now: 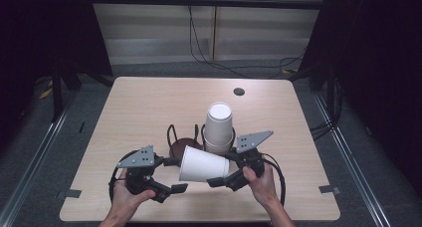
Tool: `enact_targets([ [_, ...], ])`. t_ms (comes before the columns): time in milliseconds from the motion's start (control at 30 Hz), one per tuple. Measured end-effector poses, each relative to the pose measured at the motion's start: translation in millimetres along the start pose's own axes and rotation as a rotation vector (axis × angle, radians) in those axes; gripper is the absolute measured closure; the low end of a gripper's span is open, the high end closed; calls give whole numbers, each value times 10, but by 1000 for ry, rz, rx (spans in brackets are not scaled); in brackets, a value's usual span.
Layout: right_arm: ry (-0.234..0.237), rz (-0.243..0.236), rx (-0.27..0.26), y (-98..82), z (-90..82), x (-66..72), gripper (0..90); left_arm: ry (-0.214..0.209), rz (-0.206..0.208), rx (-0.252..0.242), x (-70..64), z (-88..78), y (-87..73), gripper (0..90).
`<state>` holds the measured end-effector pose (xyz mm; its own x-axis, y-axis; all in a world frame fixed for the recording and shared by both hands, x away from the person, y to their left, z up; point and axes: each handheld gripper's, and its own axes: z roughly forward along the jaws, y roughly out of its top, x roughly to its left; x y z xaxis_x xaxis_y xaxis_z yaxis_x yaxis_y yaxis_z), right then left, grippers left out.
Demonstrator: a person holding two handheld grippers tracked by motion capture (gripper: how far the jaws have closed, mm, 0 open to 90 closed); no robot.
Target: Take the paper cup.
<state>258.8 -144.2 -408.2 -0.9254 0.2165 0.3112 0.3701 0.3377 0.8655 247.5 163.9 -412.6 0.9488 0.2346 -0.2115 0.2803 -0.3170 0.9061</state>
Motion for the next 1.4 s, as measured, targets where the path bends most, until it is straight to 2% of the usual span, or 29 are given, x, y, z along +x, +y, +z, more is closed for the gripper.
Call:
enact_targets([
  [67, -13, -10, 7, -2, 1, 13, 235, 8, 1, -4, 3, 9, 0, 156],
  [200, 9, -10, 20, -7, 37, 15, 236, 36, -9, -5, 10, 35, -18, 152],
  [300, 17, -18, 32, -4, 77, 31, 236, 13, -28, -6, 17, 61, -24, 123],
  [367, 23, -21, 34, 3, 79, 33, 236, 20, -20, -6, 10, 72, -23, 110],
  [533, 30, -27, 38, 3, 87, 42, 237, 45, -24, -13, 10, 89, -16, 9],
  [600, 36, -28, 41, 5, 98, 44, 238, 43, -26, -22, 10, 90, -14, 0],
  [767, 46, -30, 46, 3, 119, 47, 239, 19, -29, -19, 13, 112, -11, 0],
  [867, 48, -31, 50, 6, 132, 49, 239, 19, -25, -12, 6, 124, -8, 0],
  [1000, 54, -29, 48, 10, 138, 51, 239, 0, -15, -14, -18, 133, -6, 57],
  [1100, 60, -30, 48, 10, 137, 50, 239, 0, -16, -13, -29, 141, -4, 53],
  [1200, 70, -32, 51, 10, 141, 54, 239, -28, -12, -21, -19, 124, -4, 47],
  [1300, 73, -38, 59, 9, 161, 56, 240, -48, -42, -50, 8, 99, 3, 58],
  [1400, 75, -41, 76, 9, 187, 60, 240, -73, -49, -58, 35, 87, -6, 59],
])
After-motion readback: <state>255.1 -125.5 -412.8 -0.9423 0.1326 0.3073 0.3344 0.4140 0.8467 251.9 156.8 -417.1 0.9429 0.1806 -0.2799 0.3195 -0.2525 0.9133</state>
